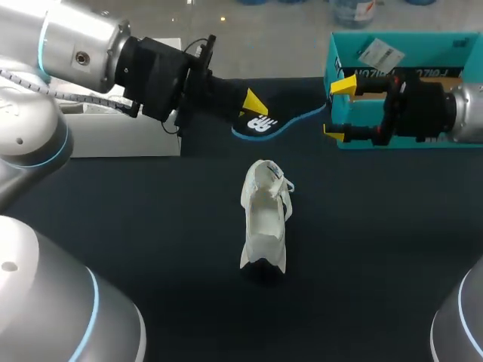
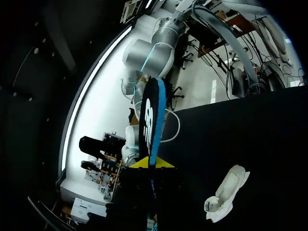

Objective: Take the shoe out of the shoebox, open the shoe tongue, remove and reinsert the insole, then place the shoe into the shoebox

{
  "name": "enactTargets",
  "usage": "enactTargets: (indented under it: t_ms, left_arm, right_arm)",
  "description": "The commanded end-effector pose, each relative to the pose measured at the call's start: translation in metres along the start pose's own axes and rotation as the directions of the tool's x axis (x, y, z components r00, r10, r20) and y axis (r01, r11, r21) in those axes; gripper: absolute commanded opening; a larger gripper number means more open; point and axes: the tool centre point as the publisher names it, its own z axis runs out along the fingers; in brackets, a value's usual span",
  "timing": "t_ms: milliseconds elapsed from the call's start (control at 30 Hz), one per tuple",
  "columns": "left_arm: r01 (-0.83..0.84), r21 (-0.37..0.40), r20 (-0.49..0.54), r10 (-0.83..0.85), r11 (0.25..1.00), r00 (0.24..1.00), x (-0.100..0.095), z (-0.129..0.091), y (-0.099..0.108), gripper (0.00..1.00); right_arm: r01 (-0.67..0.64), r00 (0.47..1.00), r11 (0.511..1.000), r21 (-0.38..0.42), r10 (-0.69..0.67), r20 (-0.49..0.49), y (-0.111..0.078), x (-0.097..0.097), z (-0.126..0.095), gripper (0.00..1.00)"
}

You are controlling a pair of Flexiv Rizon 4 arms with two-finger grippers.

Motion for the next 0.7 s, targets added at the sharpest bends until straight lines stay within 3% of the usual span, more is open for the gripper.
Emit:
enactTargets:
  t_ms: [33,367,700]
  left_arm:
    - [-0.065,-0.062,0.006,0.066,0.996,0.998,0.023,0.009,-0.002,0.00]
    - [-0.358,-0.261,-0.004,0.370,0.897,0.929,0.048,0.024,0.036,0.00]
    - [-0.277,-0.372,0.034,0.311,0.886,0.950,0.045,0.054,0.065,0.00]
  right_arm:
    - [0.000,1.000,1.000,0.000,0.000,0.002,0.000,0.000,0.001,1.00]
    - [0.000,1.000,1.000,0.000,0.000,0.002,0.000,0.000,0.001,1.00]
    - [0.000,1.000,1.000,-0.007,0.000,-0.002,0.001,-0.001,0.002,1.00]
